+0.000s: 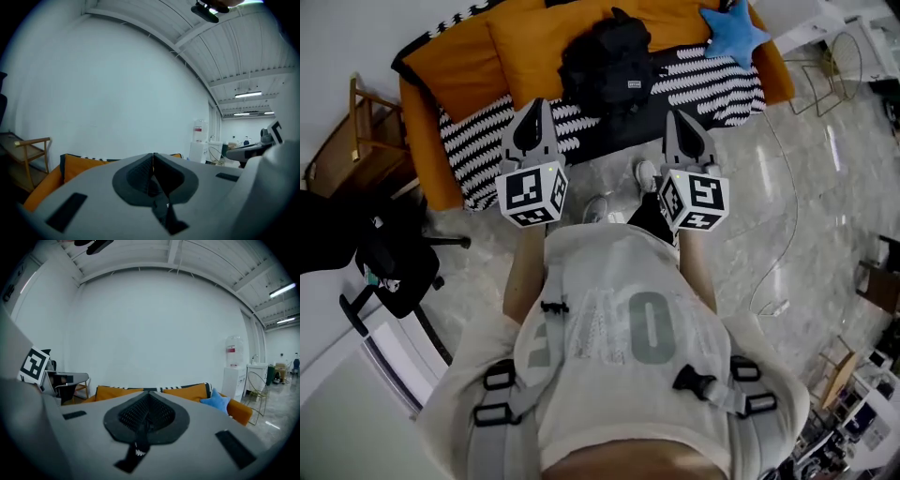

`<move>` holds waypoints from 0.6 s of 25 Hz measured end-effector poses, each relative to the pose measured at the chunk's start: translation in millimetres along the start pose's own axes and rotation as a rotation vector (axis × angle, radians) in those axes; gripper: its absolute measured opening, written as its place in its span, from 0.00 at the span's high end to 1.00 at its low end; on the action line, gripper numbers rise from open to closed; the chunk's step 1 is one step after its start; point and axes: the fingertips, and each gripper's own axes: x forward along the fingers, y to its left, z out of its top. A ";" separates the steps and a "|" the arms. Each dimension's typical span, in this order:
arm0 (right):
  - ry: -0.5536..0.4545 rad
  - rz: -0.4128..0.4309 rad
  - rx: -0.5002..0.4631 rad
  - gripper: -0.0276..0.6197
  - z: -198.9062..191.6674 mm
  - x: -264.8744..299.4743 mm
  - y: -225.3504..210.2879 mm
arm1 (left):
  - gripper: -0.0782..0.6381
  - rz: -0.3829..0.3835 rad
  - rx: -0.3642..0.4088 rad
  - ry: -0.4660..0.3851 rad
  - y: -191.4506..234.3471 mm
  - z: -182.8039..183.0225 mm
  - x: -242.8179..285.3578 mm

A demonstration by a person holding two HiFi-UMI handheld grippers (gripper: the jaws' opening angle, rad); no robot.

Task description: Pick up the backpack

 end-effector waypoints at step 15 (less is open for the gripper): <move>-0.030 0.261 -0.051 0.95 27.7 81.7 -45.3 | 0.86 0.188 0.030 -0.059 -31.0 18.6 50.3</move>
